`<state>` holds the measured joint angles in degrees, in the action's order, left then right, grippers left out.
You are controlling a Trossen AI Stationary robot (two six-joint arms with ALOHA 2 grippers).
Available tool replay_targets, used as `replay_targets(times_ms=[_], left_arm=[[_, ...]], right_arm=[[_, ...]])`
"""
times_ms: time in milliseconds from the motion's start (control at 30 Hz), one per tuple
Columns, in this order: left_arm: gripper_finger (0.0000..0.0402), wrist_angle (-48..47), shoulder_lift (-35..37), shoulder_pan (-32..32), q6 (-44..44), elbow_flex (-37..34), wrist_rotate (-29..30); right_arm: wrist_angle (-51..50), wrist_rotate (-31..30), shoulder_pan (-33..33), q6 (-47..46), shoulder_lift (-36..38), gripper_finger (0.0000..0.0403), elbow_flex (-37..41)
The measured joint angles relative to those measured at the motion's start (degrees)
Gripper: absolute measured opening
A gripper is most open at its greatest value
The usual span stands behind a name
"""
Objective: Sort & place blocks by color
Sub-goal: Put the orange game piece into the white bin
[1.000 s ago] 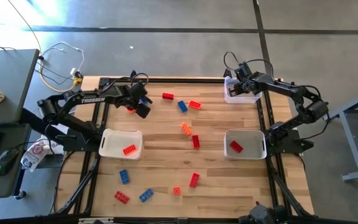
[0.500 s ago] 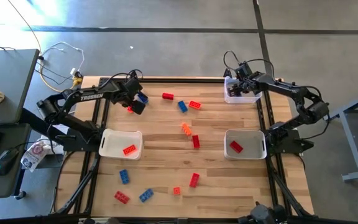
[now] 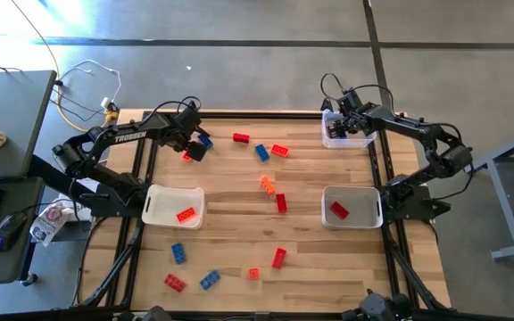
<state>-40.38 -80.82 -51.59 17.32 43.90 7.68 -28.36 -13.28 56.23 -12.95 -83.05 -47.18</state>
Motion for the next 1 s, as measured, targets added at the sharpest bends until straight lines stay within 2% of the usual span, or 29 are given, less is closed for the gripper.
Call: replay_targets(times_ms=[100,433,767,1000], left_arm=[[0.0213,0.5,0.0,0.0,0.0,0.0,-1.5],[0.0213,1.2,-0.3,0.0,0.0,0.0,-1.2],[0.0213,2.9,-7.4,0.1,0.2,0.1,0.0],[0.0207,2.7,-7.8,0.7,0.5,0.3,1.3]], right_arm=[[0.0,0.0,0.0,0.0,0.0,0.0231,0.0],[0.0,0.0,0.0,0.2,0.0,0.0231,0.0],[0.0,0.0,0.0,0.2,0.0,0.0231,0.0],[0.0,0.0,0.0,1.5,0.0,0.0231,0.0]])
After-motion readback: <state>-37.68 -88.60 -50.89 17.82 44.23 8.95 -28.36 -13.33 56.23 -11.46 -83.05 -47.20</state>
